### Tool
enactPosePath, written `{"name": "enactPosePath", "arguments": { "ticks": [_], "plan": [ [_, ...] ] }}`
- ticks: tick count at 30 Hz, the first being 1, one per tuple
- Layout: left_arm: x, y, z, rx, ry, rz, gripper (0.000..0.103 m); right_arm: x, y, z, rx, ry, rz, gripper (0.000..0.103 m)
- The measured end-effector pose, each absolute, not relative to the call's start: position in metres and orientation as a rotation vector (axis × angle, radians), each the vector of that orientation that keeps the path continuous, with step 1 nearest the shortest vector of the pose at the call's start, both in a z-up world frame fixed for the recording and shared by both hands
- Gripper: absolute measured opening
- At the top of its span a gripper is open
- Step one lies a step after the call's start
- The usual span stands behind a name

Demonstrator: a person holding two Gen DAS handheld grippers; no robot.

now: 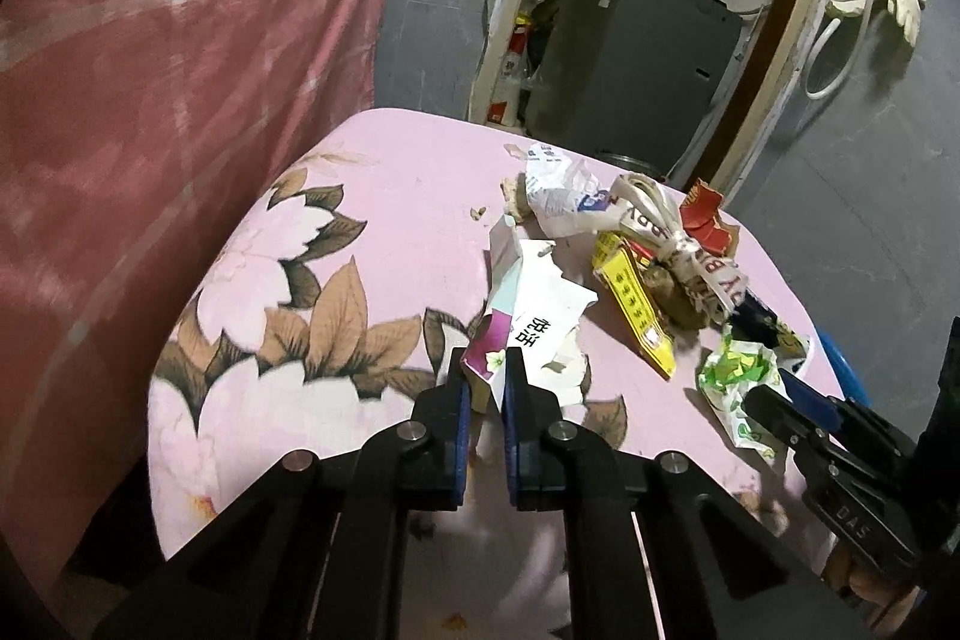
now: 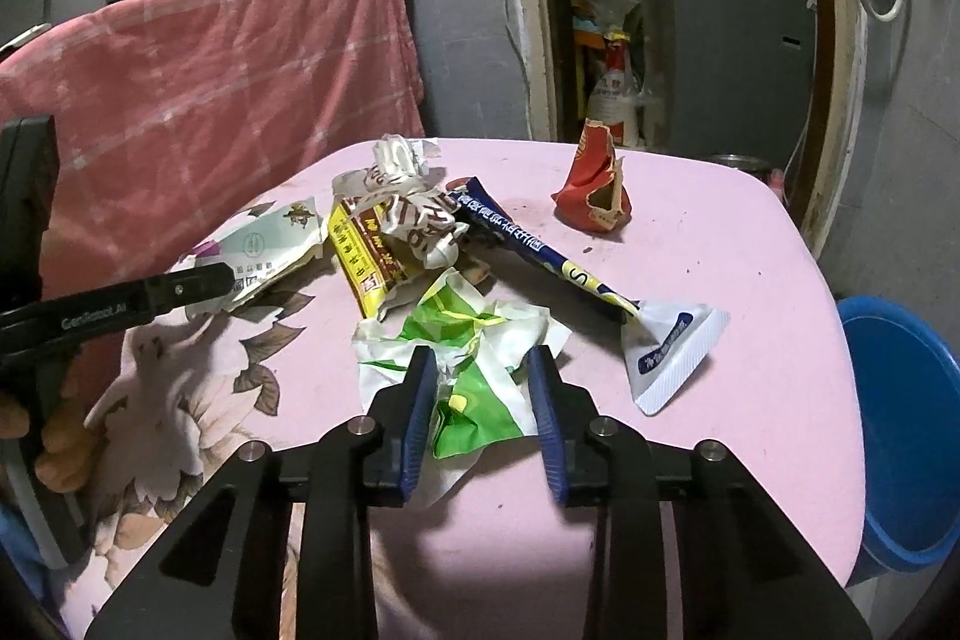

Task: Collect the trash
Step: 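Grasp the white paper box with the left gripper while the right grasps the green-white wrapper, then carry both items over the blue bucket and open both grippers to drop them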

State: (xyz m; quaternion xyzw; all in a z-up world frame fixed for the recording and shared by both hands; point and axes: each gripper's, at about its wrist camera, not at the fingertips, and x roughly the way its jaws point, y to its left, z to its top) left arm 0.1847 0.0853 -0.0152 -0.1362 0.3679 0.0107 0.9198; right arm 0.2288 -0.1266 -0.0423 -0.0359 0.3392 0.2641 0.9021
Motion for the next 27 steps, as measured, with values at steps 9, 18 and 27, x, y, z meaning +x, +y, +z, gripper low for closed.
{"name": "enactPosePath", "arguments": {
  "ticks": [9, 18, 27],
  "plan": [
    [0.159, 0.079, -0.009, -0.299, 0.711, 0.041, 0.005, 0.212, -0.132, -0.034, -0.075, 0.640, 0.565, 0.013],
    [0.131, 0.058, 0.007, -0.255, 0.590, 0.078, 0.005, 0.184, -0.134, -0.019, -0.129, 0.518, 0.566, 0.010],
    [0.121, 0.023, 0.029, -0.210, 0.430, 0.037, 0.005, 0.159, -0.156, 0.013, -0.116, 0.291, 0.474, 0.010]
  ]
}}
